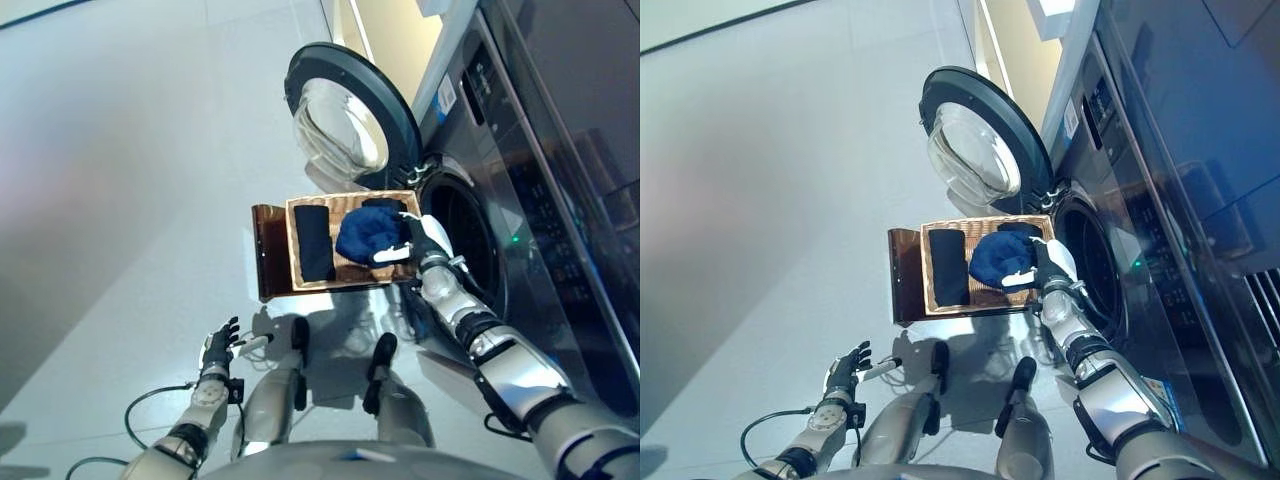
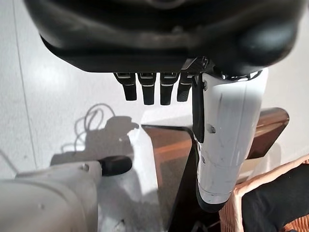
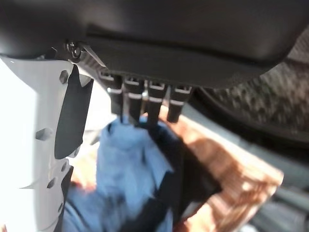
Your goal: Pick up the clothes and place them into the washing machine
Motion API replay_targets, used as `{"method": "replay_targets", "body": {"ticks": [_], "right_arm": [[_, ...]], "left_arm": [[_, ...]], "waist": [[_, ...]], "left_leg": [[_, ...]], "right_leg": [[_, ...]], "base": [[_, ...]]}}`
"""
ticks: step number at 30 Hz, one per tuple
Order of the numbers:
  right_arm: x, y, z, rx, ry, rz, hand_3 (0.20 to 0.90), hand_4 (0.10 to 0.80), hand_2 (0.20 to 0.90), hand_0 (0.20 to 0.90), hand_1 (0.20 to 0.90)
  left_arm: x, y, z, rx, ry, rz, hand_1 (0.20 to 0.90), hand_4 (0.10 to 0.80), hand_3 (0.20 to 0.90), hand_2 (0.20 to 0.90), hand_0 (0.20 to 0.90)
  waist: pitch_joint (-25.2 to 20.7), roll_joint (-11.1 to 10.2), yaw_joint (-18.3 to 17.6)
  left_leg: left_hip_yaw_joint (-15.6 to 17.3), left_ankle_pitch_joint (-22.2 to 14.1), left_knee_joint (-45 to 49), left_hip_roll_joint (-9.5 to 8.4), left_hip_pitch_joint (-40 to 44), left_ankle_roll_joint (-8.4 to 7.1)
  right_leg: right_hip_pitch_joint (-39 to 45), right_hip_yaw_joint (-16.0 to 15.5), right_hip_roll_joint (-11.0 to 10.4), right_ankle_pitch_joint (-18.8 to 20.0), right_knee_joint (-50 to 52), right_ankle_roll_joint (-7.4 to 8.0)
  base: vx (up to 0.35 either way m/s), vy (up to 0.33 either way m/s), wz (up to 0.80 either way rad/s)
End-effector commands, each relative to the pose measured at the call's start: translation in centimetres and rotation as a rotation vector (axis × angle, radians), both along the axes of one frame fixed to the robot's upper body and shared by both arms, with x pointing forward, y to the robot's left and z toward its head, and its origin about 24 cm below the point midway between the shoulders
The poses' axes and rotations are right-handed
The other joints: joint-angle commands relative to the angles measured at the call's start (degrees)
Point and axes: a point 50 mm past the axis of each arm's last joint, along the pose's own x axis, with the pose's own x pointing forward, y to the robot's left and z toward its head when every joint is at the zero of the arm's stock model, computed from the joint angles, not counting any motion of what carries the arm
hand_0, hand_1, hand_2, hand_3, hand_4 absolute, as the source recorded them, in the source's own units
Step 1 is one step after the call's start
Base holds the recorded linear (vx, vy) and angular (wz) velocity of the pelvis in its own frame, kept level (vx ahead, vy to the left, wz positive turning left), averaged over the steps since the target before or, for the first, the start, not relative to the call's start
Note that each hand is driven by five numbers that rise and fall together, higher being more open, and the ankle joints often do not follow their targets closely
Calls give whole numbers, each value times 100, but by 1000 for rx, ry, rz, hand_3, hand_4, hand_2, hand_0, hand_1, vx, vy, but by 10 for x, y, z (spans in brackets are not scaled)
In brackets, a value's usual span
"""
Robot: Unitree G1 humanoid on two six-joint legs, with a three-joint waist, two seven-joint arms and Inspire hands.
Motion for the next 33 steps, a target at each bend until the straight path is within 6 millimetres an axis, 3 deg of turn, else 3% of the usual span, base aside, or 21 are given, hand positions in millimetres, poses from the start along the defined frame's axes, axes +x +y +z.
{"method": "replay_targets", "body": {"ticks": [1,5,8,15,16,20,28,33], "right_arm": [[27,3,43,-168,-160,64,900,800,900,900,900],[31,5,47,-272,-167,95,900,800,900,900,900],[40,5,62,-356,-196,94,900,800,900,900,900],[56,-17,104,-597,-286,-39,900,800,900,900,900],[56,-22,107,-636,-290,-67,900,800,900,900,900],[61,-38,136,-752,-316,-122,900,800,900,900,900],[66,-49,165,-809,-339,-160,900,800,900,900,900],[65,-56,168,-824,-299,-172,900,800,900,900,900]], "left_arm": [[8,23,8,88,-42,39,900,800,900,900,900],[13,21,11,89,-69,36,900,800,900,900,900],[23,23,18,93,-110,37,900,800,900,900,900],[47,16,32,109,-185,22,900,800,900,900,900],[52,13,35,106,-204,17,900,800,900,900,900],[71,3,50,90,-293,-14,900,800,900,900,900],[85,-3,66,62,-386,-14,900,800,900,900,900],[93,-7,74,49,-418,-15,900,800,900,900,900]], "waist": [[32,-238,64],[117,-242,96],[328,-223,174],[653,-191,336],[699,-174,367],[801,-49,498],[813,142,650],[845,242,735]], "left_leg": [[107,-255,365,24,-230,-424],[89,-258,435,22,-310,-417],[43,-245,604,42,-529,-415],[-71,-262,1020,89,-1093,-454],[-114,-440,1156,99,-1168,-508],[-171,-613,1669,35,-1782,-456],[-175,-687,1881,-57,-2205,-401],[-228,-612,1737,-115,-2262,-410]], "right_leg": [[247,69,-222,-22,-81,290],[145,60,-224,-54,57,273],[-92,8,-243,-131,311,228],[-563,-152,-280,-346,809,133],[-638,-144,-308,-526,1019,176],[-1239,-142,-414,-723,1618,108],[-1670,-161,-564,-849,1950,85],[-1787,-177,-628,-878,2010,85]], "base": [[0,0,0],[-36,7,-1],[-87,-9,-1],[-18,-12,10],[65,-24,22],[2,15,22],[38,31,10],[14,-3,3]]}}
